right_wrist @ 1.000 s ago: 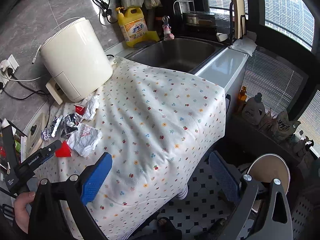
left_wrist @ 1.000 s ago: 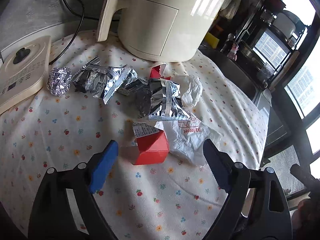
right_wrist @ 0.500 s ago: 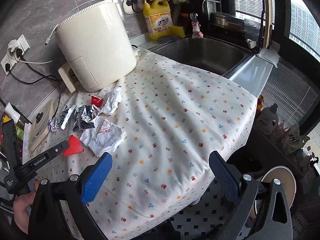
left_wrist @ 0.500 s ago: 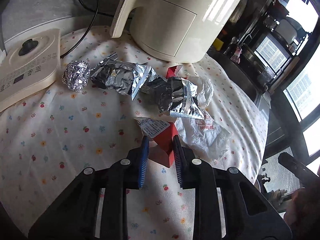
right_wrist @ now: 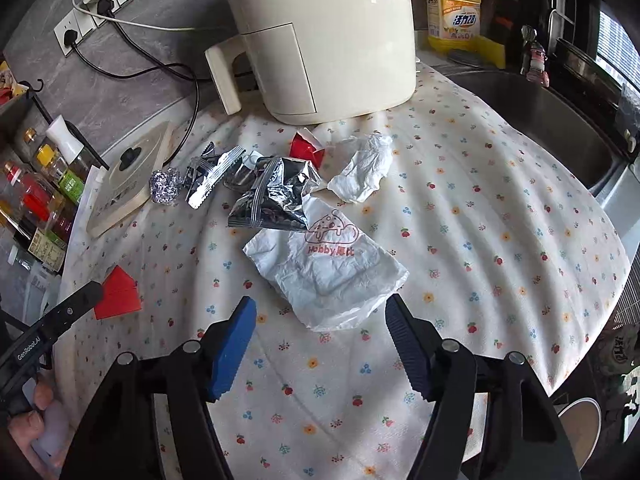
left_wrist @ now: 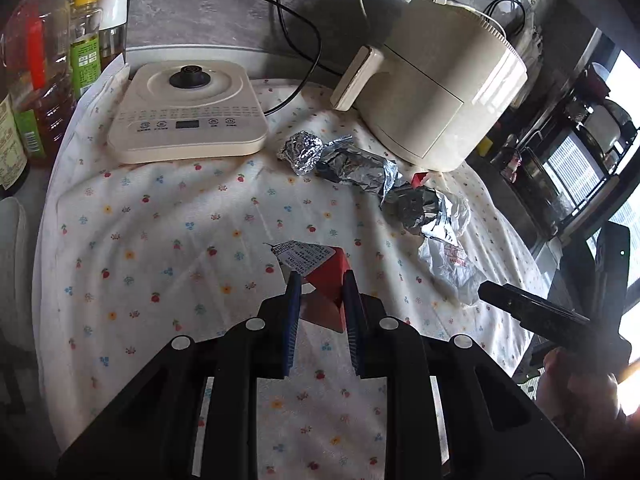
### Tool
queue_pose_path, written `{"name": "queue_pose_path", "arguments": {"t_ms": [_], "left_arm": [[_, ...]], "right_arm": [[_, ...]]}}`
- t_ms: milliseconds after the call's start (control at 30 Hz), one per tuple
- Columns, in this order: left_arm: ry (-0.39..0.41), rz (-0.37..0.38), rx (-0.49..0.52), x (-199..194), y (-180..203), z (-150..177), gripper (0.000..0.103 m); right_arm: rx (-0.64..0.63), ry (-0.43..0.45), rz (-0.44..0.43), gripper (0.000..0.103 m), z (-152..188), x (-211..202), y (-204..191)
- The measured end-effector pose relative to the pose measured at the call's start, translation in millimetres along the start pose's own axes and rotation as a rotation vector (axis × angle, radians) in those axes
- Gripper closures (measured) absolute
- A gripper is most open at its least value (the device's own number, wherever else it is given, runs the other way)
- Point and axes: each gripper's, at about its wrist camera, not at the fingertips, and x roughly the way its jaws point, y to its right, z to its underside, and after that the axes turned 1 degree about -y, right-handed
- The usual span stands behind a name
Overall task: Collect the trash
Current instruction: 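Close the left gripper on the red paper piece with a label, then close the right gripper on the white printed plastic bag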
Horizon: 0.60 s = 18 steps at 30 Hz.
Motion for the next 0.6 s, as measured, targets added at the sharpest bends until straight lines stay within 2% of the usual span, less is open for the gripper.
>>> {"name": "queue_pose_path", "arguments": {"t_ms": [133, 200, 233, 267, 333, 600], "left_arm": [[0.012, -0.033, -0.034, -15, -11, 13, 0.082], [0.013, -0.045, -0.045, -21, -13, 19, 0.082], [0.015, -0.05, -0.047, -22, -13, 20, 0.082], [0.018, -0.053, -0.047, -25, -12, 21, 0.082], [0.024, -0.054, -0.042, -28, -7, 23, 0.082], [0.016, -0.008, 0.015, -23, 30, 23, 0.082]], "right_arm": [[-0.032, -0.024, 0.023, 0.038, -2, 13, -2], [-0.065, -0.089, 0.047, 0.055, 0, 25, -3], [-0.071, -0.128, 0.046, 0.081, 2, 31, -2], [-0.072, -0.134, 0.043, 0.093, 4, 30, -1], [-0.086, -0.116, 0.034, 0.1, 8, 21, -1], [-0.04, -0.057, -0.025, 0.101, 22, -24, 24]]}}
